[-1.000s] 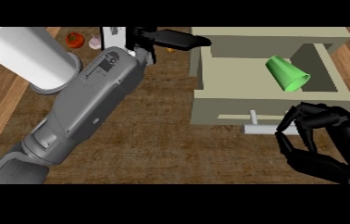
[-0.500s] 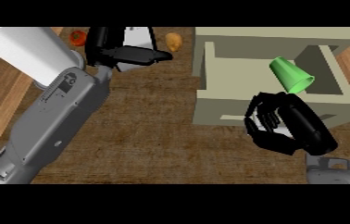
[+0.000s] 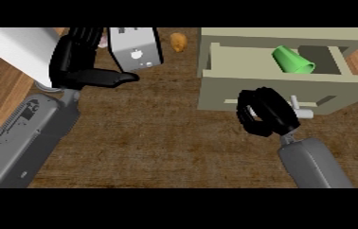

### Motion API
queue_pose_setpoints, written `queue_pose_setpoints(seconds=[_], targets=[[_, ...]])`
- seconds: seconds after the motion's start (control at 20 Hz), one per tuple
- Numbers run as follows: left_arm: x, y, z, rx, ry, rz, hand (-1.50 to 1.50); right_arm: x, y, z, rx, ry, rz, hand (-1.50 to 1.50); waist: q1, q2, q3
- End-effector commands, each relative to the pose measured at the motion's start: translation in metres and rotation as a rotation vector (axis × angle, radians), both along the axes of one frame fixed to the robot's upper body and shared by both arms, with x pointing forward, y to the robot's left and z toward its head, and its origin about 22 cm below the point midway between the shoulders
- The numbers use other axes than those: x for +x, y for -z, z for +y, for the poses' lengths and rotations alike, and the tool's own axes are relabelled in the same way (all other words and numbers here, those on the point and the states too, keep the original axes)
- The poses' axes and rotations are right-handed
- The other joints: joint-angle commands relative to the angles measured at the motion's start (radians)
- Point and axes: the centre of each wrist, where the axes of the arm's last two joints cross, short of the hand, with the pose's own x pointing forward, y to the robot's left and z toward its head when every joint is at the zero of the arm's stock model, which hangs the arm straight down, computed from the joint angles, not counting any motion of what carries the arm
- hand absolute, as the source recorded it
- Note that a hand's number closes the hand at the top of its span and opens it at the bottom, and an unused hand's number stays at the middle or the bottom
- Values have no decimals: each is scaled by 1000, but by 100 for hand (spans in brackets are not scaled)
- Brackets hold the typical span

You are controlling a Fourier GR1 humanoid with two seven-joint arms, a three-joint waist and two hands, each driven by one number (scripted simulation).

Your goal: Pick up the cup, place it into the drawer and close the drawer

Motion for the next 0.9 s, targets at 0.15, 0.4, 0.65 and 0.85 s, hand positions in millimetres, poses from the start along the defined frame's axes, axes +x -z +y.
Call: queue_pose_setpoints(seconds=[0.15, 0.4, 0.65, 0.85], targets=[[-25, 19, 40, -24, -13, 3, -150, 55, 30, 18, -18, 12, 11, 150, -7, 3, 0], [-38, 11, 58, -5, -2, 5, -150, 88, 27, 2, -7, 43, 57, 150, 11, 7, 1], [-24, 1, 42, -22, 7, -19, -150, 103, 21, -28, -12, 46, 97, 150, 18, 21, 3], [-31, 10, 56, -25, 42, -26, -150, 120, -5, -37, 0, 112, 120, 150, 42, 29, 2]])
